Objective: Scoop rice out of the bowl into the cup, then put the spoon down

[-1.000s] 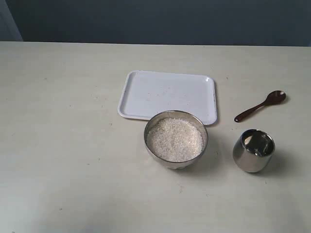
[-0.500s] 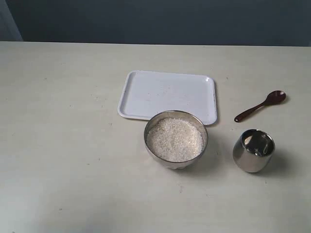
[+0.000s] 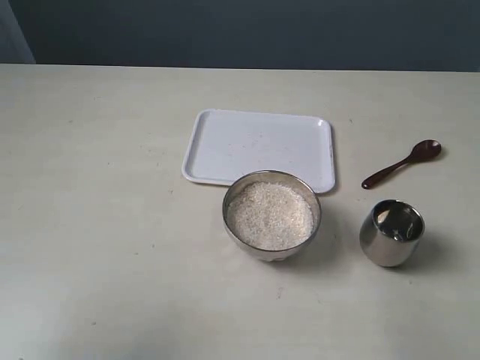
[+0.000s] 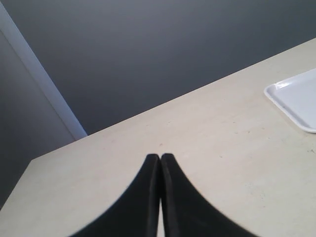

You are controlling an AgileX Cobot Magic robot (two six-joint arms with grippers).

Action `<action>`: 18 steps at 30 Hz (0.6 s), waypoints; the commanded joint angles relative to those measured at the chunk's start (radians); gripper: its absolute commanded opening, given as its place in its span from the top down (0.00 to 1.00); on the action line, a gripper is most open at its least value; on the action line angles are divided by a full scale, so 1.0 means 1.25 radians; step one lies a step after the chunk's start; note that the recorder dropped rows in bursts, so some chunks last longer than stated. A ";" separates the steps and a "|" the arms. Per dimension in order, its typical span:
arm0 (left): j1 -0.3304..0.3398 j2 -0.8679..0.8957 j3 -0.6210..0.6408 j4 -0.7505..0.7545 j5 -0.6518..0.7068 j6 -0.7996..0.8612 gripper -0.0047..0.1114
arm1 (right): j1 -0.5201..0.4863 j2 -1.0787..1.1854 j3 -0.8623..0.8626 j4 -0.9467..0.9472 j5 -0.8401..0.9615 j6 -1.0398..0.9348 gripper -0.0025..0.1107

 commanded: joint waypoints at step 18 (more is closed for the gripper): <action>0.000 -0.004 -0.004 -0.001 -0.005 -0.004 0.96 | 0.063 1.224 -0.739 -0.530 0.609 0.434 0.98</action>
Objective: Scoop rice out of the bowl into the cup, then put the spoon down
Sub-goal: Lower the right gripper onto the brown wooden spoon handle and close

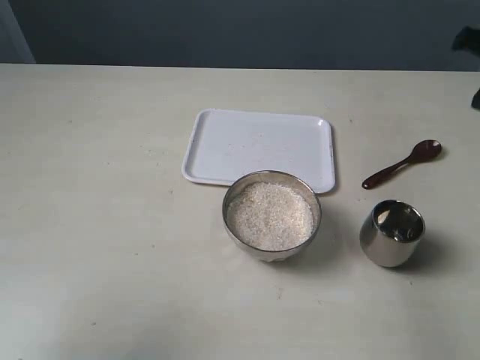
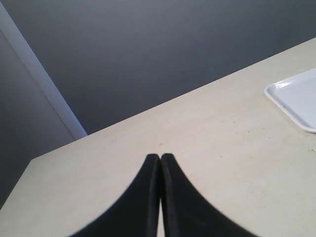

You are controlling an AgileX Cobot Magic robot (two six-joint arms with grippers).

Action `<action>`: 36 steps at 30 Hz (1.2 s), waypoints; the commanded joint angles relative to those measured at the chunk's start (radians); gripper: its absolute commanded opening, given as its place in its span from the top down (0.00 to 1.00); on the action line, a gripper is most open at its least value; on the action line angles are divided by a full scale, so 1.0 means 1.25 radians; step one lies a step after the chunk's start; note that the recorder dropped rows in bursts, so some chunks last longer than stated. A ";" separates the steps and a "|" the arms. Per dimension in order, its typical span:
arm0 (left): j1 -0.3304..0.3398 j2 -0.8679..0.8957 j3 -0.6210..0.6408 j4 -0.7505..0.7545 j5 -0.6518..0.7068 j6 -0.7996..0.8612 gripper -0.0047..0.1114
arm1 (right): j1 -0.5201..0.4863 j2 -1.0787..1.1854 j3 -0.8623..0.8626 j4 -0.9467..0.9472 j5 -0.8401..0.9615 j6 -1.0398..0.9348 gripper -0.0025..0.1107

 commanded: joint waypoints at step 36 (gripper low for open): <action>0.000 -0.004 -0.004 -0.001 -0.005 -0.004 0.96 | 0.118 0.239 -0.024 0.138 -0.008 0.176 0.60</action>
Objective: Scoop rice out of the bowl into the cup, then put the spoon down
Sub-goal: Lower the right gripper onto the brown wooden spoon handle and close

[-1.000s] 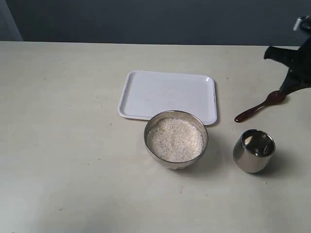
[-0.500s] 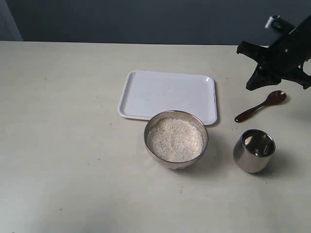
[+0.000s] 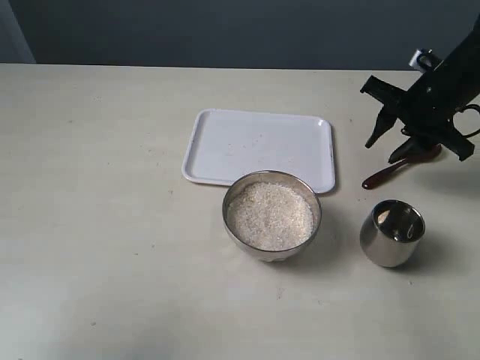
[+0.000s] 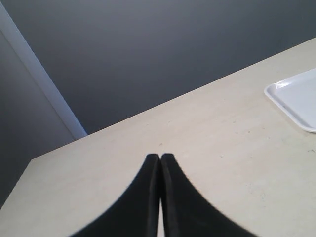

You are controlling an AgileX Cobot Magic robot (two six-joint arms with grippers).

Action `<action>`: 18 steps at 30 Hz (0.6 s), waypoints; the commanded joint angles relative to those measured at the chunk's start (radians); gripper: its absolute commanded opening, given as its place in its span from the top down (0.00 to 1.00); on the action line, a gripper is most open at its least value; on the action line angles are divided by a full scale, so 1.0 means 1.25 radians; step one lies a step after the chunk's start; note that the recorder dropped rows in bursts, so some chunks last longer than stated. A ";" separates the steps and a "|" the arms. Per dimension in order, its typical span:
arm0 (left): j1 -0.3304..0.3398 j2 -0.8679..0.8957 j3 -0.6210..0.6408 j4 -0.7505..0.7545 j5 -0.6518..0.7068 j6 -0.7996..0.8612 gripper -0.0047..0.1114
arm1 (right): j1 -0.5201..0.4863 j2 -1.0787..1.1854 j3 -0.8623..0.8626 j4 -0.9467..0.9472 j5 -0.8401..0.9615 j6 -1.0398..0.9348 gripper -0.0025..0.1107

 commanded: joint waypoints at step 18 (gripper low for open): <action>0.000 -0.004 -0.004 -0.001 -0.005 -0.004 0.96 | 0.022 0.140 -0.090 -0.111 -0.021 0.153 0.61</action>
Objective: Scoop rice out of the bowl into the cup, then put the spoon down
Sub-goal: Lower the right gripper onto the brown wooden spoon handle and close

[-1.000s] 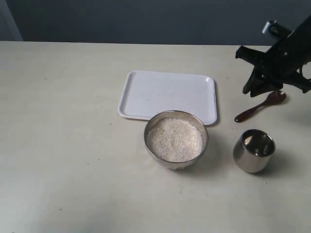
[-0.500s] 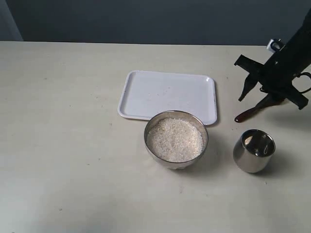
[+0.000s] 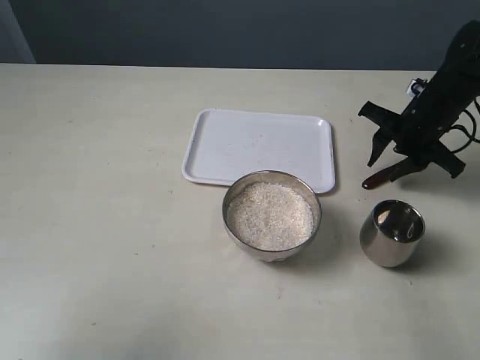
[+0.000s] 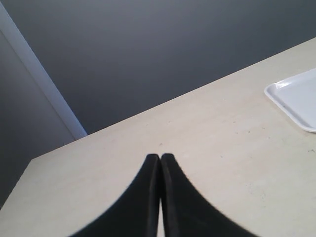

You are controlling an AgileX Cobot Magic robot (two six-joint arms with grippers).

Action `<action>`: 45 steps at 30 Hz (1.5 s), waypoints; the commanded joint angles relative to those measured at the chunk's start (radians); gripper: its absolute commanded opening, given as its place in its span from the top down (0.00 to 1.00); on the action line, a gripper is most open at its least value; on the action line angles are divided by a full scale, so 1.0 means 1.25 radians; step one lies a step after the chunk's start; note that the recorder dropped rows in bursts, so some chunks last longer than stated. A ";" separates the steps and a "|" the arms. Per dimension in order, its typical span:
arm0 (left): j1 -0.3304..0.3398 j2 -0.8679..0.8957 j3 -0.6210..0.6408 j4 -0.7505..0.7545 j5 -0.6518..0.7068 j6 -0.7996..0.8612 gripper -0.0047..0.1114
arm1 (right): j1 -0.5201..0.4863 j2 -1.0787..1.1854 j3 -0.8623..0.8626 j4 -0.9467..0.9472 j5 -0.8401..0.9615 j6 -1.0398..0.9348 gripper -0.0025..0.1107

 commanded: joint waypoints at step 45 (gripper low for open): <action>0.000 -0.004 -0.004 -0.001 -0.005 -0.004 0.96 | 0.016 0.053 -0.037 -0.092 0.113 -0.005 0.99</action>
